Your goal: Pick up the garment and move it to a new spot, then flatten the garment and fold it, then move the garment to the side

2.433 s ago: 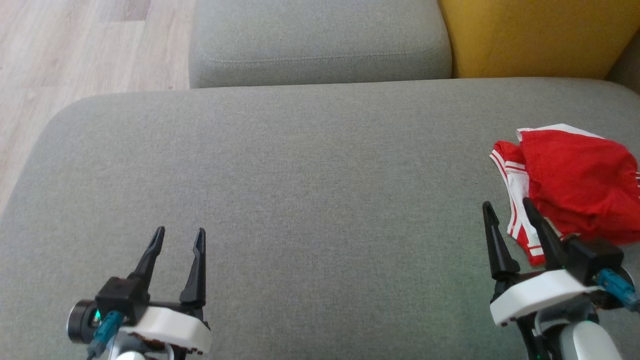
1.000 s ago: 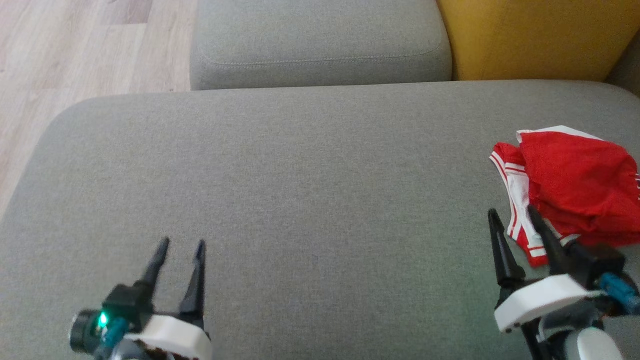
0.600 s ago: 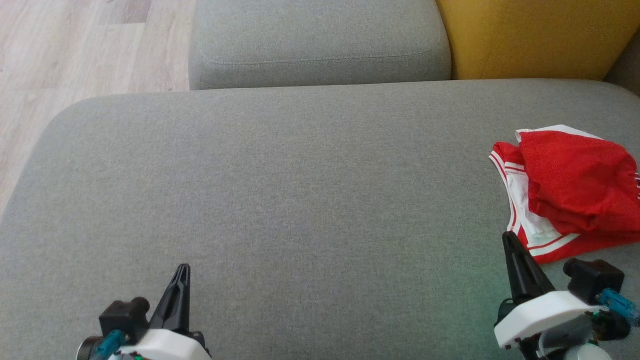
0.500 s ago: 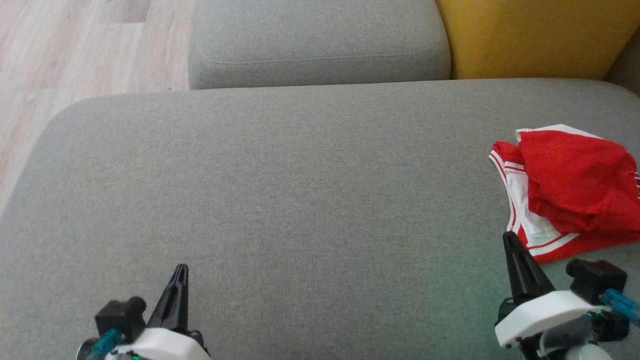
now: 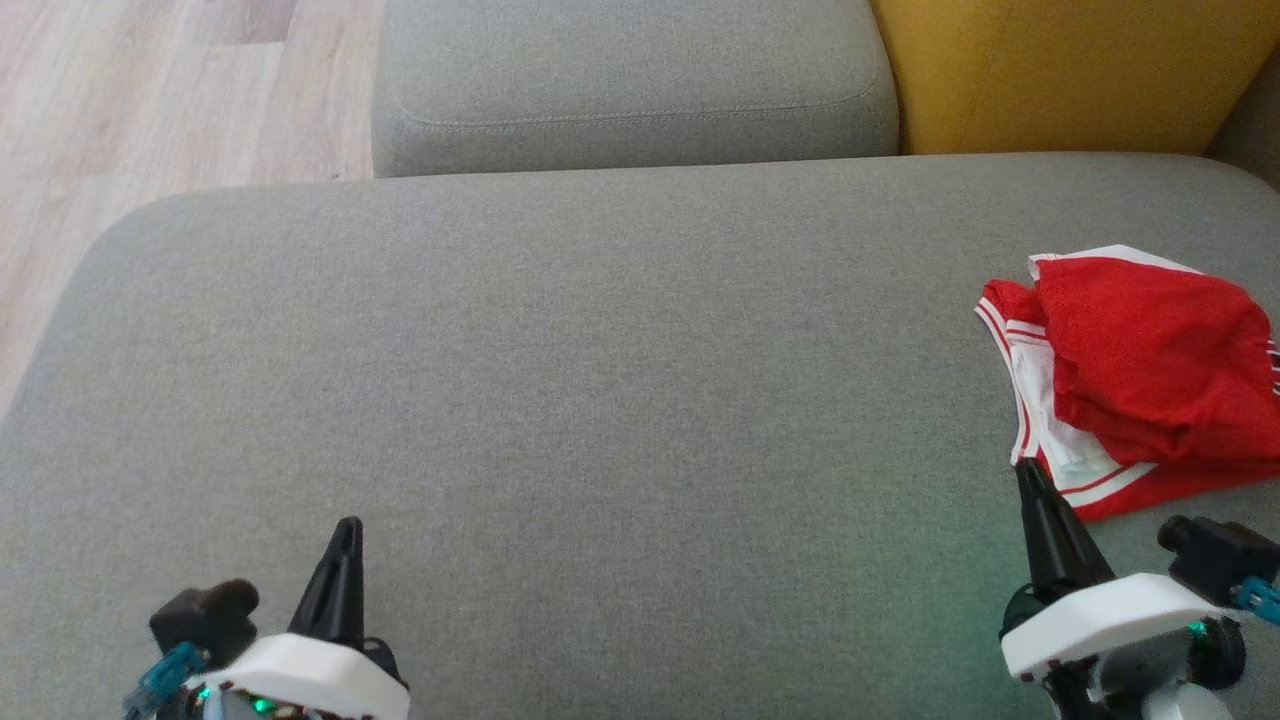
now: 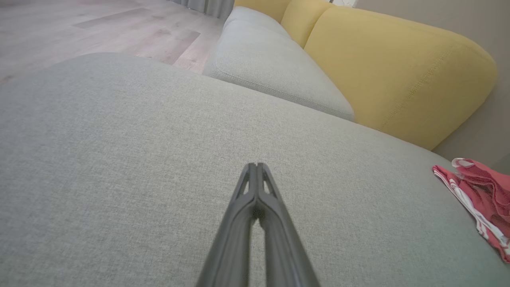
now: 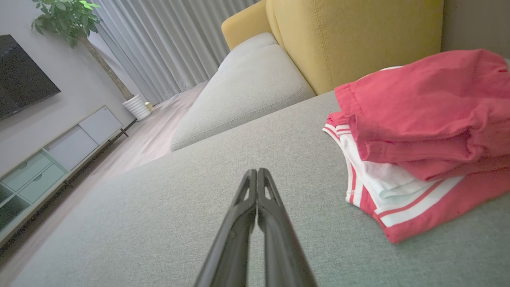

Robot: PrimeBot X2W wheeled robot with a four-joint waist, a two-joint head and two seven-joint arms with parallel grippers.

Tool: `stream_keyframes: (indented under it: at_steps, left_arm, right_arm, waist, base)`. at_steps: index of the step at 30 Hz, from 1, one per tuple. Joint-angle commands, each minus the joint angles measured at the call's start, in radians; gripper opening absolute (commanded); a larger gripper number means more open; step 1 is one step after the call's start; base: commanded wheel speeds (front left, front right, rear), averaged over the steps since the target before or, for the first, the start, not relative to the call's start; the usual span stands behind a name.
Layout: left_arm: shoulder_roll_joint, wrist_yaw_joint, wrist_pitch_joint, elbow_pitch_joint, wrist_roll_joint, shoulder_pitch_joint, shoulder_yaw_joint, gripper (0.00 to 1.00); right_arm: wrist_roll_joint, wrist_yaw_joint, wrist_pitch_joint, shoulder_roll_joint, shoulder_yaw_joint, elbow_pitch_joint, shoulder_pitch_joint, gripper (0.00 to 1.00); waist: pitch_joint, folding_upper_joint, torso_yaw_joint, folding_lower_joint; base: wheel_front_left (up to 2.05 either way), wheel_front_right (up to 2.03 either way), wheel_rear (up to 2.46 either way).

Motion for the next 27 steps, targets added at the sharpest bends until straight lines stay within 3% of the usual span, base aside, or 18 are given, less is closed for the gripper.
stream_keyframes:
  at_steps: [1, 27]
  left_arm:
    - [0.006, -0.008, 0.005, -0.025, -0.028, -0.052, 0.029, 0.00]
    - [-0.016, -0.041, 0.079, -0.008, -0.325, -0.092, 0.098, 0.00]
  right_arm:
    - [0.034, 0.000, -0.001, -0.012, -0.002, -0.028, -0.053, 0.00]
    - [0.346, 0.000, 0.004, -0.017, -0.020, 0.018, -0.091, 0.00]
  waist:
    - [0.000, -0.0001, 0.000, 0.0000]
    - [0.009, -0.0001, -0.009, 0.0000]
  base:
    - [0.00, 0.00, 0.00]
    - [0.00, 0.00, 0.00]
